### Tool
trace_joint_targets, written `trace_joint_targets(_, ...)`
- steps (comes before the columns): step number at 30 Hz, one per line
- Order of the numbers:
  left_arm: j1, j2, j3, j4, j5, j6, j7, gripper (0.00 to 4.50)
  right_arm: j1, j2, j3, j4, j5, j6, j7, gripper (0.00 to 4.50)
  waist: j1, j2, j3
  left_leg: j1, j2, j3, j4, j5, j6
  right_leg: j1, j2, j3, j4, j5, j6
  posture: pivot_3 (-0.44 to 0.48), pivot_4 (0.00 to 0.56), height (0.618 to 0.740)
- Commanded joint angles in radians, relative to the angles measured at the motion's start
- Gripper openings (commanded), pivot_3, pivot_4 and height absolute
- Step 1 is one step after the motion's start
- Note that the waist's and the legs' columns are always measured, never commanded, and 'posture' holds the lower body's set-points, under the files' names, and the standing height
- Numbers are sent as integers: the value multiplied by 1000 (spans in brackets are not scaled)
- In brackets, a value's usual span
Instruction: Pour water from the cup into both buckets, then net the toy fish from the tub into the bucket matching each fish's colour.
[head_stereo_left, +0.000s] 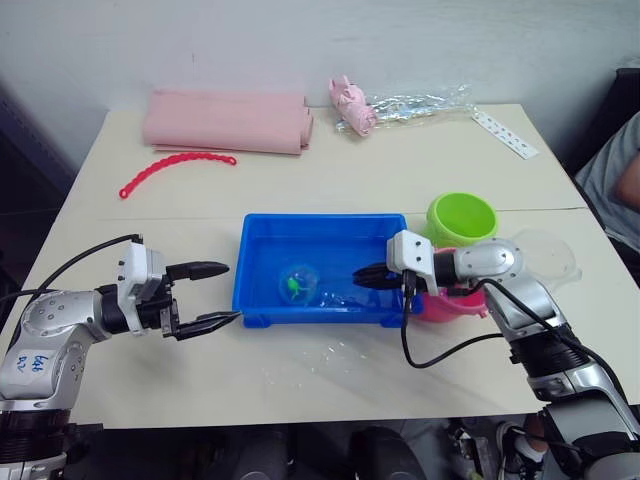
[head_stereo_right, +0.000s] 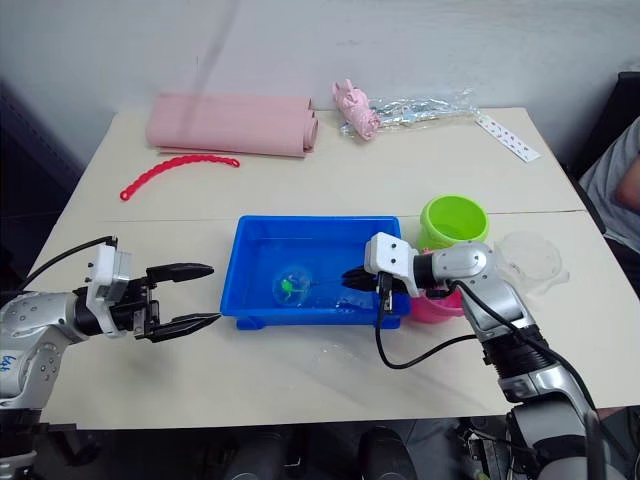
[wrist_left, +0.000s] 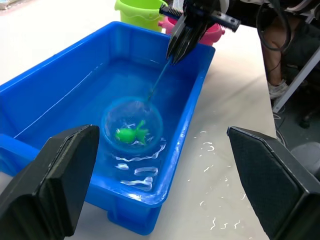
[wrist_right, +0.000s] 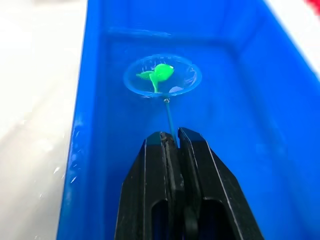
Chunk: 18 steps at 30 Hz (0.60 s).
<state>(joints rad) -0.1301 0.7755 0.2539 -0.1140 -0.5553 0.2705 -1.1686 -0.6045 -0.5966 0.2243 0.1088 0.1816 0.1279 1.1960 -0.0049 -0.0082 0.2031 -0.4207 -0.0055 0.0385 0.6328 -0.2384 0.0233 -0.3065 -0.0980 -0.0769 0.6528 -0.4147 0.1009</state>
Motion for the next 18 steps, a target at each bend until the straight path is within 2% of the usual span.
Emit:
trace_joint_targets(1,-11,-4,7,-16,-6,-15,7,4477,25,-12,-52,-65,52,-3,8,0,0,0,0,0,0,0,0,0,0,0,0,0,0,0,0,0,150,740)
trace_joint_targets(7,-46,-28,2,-12,-37,14,17,4477,86,-66,-139,-150,101,23,-11,0,2,0,0,0,0,0,0,0,0,0,0,0,0,0,0,0,150,740)
trace_joint_targets(13,-52,-44,-7,-41,-59,45,28,4477,251,-153,-285,-300,178,77,-45,0,4,0,0,0,0,0,-1,0,0,0,0,0,-1,0,0,0,150,740)
trace_joint_targets(18,-92,-68,-31,-9,-51,30,19,4477,360,-178,-385,-349,219,86,-85,0,3,0,0,0,0,0,-1,0,0,0,0,0,-1,0,0,0,150,740)
